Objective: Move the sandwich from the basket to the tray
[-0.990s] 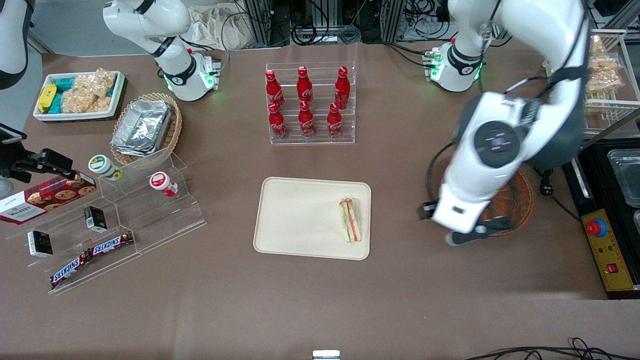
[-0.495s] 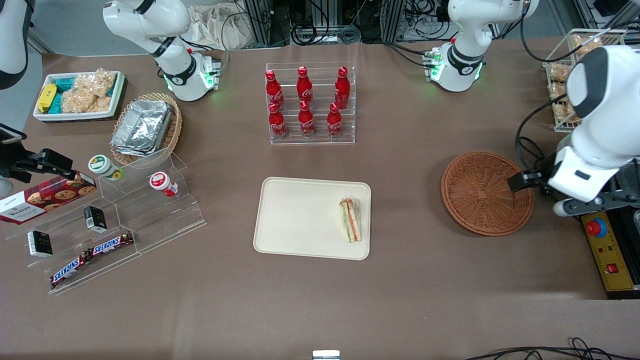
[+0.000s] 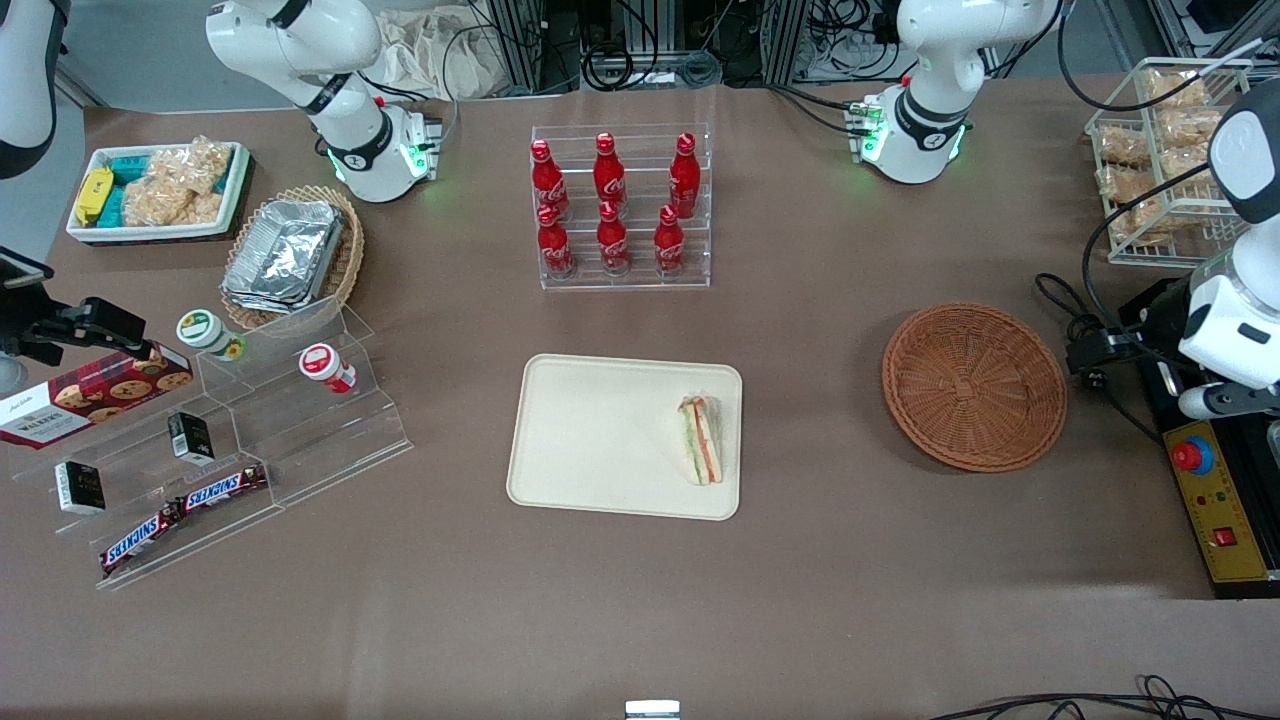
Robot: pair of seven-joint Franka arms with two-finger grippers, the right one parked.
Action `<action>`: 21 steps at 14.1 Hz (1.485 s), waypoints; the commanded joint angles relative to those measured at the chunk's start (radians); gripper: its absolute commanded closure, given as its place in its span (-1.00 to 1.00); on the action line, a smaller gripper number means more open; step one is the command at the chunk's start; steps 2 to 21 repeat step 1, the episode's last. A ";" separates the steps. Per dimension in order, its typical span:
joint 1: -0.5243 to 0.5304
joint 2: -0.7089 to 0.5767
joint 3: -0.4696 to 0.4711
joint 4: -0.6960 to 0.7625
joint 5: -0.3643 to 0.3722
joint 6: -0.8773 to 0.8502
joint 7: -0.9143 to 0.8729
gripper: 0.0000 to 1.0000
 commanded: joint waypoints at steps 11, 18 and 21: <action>0.011 0.048 -0.009 0.075 -0.006 -0.023 -0.026 -1.00; 0.011 0.048 -0.009 0.075 -0.006 -0.023 -0.026 -1.00; 0.011 0.048 -0.009 0.075 -0.006 -0.023 -0.026 -1.00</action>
